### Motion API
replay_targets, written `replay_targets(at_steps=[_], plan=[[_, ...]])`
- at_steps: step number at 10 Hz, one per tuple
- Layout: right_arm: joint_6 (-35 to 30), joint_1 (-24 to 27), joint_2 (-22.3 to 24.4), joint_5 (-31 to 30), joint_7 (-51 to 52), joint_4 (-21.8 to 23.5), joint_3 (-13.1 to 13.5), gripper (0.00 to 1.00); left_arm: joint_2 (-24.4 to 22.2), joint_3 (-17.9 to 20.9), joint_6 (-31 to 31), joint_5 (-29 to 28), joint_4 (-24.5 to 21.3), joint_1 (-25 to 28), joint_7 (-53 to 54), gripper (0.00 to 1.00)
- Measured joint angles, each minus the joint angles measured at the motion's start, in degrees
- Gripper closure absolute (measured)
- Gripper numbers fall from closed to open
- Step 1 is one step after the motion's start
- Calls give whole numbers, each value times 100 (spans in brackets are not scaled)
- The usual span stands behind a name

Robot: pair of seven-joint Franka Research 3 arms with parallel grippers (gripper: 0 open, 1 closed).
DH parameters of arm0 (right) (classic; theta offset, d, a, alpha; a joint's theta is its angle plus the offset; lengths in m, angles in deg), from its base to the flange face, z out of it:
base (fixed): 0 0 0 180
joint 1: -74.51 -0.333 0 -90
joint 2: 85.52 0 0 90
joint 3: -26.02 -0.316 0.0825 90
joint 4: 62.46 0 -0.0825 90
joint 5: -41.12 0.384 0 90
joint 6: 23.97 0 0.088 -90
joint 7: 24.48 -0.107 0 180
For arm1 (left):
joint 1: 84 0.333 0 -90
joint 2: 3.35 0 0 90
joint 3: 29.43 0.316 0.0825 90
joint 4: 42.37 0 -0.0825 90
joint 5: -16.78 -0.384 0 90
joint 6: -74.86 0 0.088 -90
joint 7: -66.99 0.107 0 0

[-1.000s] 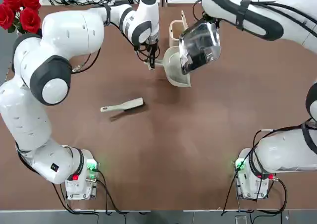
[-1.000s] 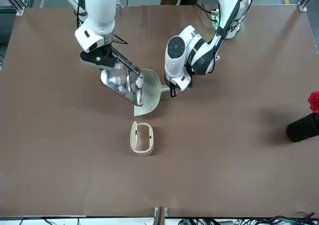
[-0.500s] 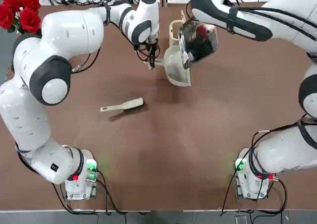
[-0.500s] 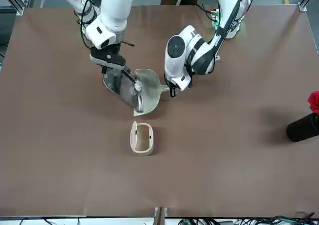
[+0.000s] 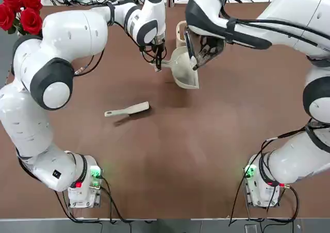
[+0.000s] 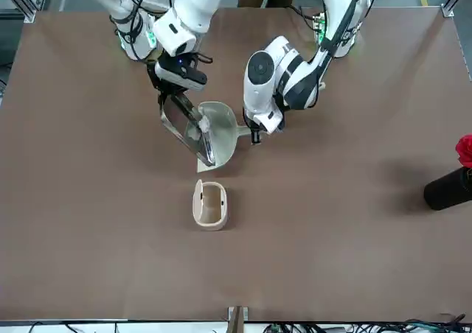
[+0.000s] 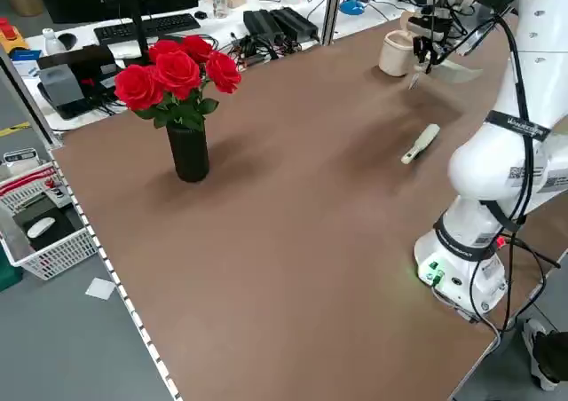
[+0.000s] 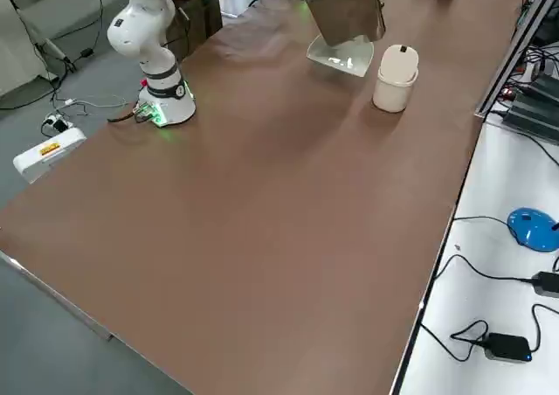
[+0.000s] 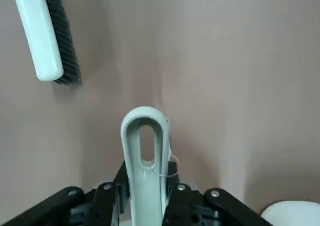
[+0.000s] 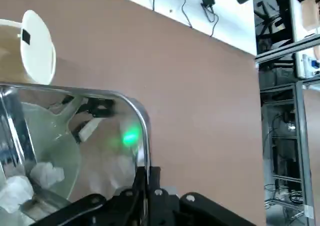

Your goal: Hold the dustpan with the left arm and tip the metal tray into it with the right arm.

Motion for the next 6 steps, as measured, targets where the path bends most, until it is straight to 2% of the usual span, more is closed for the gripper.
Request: replay_targets(at_steps=[3, 6], plan=[[-475, -459, -256, -598, -4, -283, -1, 96, -1, 0, 8, 0, 1, 0, 0, 67], [-578, -538, -461, -837, 13, -500, 1, 96, -1, 0, 10, 0, 1, 0, 0, 67]])
